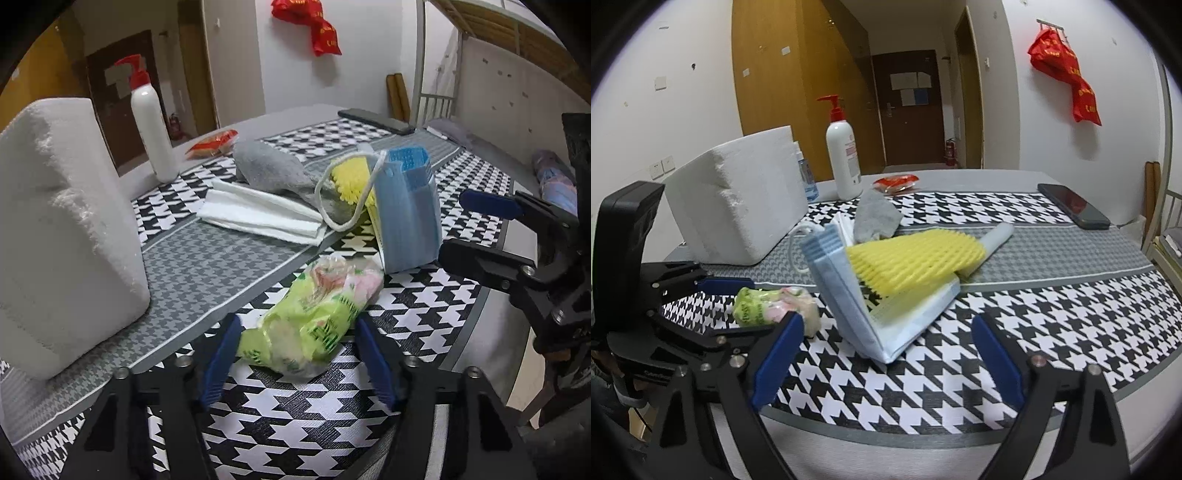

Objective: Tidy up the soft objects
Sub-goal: 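Move the left tool to the green snack bag while the right tool approaches the blue mask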

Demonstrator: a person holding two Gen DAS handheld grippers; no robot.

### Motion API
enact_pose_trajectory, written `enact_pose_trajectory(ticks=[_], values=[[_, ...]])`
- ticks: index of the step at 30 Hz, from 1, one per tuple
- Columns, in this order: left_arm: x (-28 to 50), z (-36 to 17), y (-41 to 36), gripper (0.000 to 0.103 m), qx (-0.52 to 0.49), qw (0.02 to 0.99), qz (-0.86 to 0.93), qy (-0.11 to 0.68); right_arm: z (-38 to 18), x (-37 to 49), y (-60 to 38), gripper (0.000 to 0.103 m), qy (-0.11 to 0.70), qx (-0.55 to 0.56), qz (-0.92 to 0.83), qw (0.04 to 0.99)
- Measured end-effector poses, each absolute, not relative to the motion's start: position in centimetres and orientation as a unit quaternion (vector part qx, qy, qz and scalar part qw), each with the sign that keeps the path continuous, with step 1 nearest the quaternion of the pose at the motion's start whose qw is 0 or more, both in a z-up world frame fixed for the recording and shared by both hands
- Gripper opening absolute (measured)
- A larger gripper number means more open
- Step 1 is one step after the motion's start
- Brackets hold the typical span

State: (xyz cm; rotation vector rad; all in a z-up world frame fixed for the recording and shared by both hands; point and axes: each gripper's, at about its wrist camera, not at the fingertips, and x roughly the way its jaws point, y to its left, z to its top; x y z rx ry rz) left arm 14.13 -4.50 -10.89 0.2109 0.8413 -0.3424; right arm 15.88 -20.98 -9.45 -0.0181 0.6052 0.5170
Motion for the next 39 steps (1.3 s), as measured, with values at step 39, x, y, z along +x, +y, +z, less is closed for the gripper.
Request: enact_pose_trajectory(ticks=[39], values=[[15.3, -11.1, -6.2, 0.051, 0.118, 0.882, -0.203, 0.409, -9.9, 17.0, -22.7, 0.087, 0.317, 0.017, 0.233, 0.919]])
